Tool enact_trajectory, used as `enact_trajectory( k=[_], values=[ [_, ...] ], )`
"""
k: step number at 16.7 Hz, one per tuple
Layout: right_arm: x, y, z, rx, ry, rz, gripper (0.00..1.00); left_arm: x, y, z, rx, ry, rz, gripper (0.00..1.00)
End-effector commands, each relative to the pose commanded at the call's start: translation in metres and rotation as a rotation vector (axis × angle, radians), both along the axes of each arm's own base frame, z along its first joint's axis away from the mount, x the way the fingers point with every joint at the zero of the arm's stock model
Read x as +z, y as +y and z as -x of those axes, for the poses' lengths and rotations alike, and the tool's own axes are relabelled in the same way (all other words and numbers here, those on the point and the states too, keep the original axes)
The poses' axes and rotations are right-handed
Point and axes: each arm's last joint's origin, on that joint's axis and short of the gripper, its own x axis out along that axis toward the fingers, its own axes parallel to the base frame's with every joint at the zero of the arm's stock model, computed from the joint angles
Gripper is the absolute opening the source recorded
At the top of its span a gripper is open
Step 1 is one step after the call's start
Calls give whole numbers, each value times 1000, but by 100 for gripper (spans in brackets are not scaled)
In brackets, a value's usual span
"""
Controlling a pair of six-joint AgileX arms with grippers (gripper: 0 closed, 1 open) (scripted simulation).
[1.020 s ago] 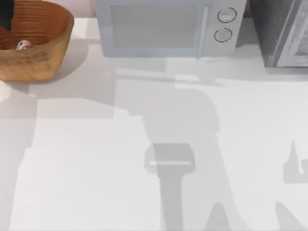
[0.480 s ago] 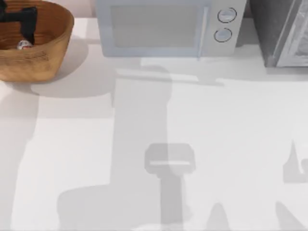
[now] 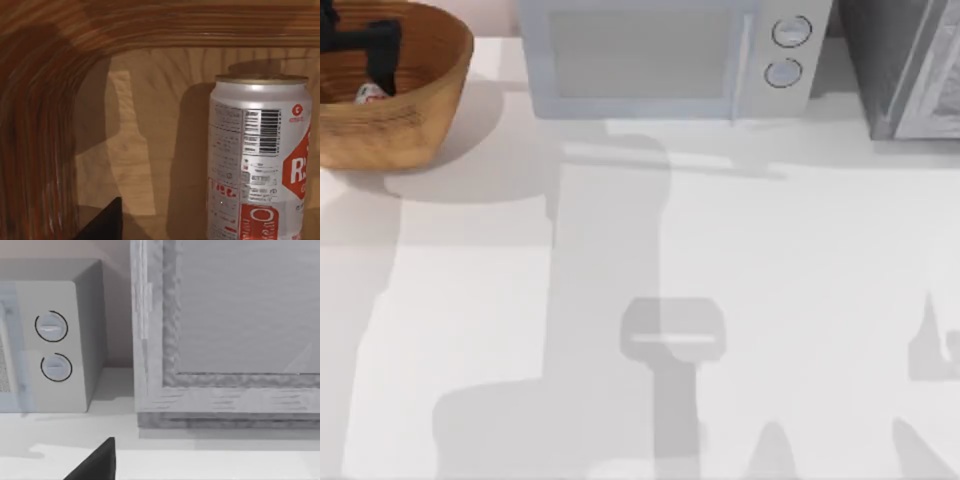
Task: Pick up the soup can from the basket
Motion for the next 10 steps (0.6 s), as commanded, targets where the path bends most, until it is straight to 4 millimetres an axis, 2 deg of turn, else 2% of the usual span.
enact_trajectory(
  k=[10],
  values=[
    [0,0,0,0,0,0,100,-54,-8,-13,-3,9,2,100]
  ],
)
